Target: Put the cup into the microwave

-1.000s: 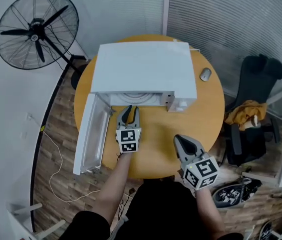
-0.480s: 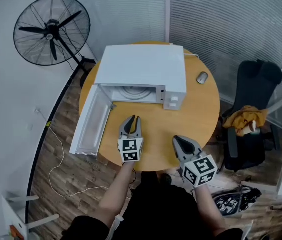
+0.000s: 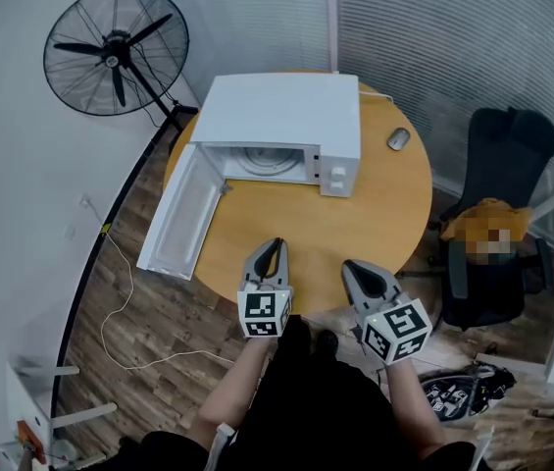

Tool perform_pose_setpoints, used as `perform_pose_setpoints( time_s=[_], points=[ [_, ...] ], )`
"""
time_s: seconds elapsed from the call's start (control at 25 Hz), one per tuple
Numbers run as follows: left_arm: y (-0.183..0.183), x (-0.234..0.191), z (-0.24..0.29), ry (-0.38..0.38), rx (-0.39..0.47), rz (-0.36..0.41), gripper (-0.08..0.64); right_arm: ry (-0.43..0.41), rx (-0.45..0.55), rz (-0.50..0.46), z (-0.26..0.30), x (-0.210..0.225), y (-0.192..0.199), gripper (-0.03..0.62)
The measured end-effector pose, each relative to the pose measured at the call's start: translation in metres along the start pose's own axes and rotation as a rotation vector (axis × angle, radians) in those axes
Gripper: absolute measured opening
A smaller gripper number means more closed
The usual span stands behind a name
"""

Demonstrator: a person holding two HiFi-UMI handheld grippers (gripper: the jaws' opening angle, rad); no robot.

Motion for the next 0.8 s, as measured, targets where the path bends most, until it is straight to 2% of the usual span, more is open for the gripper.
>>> perform_pose_setpoints(
  time_s=[0.4, 0.56, 0.8],
  points=[
    [-0.031, 0.027, -0.060, 0.016, 0.042, -0.047, -0.002, -0.045, 0.022, -0.058, -0.025, -0.011, 0.003, 0.009],
    [-0.043, 0.032, -0.085, 0.038, 0.056, -0.091, -0.003, -0.067, 0.031, -0.071, -0.028, -0.014, 0.000, 0.009],
    [-0.053, 0.030, -0.114, 0.053, 0.067, -0.093, -0.003, -0.099, 0.047, -0.090, -0.022, -0.025, -0.003, 0.009]
  ],
)
Point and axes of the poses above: the fingertips, and each gripper's own axes: z forward along the fingers, x to its right, y out of its underside, the point moved 10 cm from there along -z, backward along the fingers, and after that the axes turned 2 degrees about y, right-handed, at the moved point
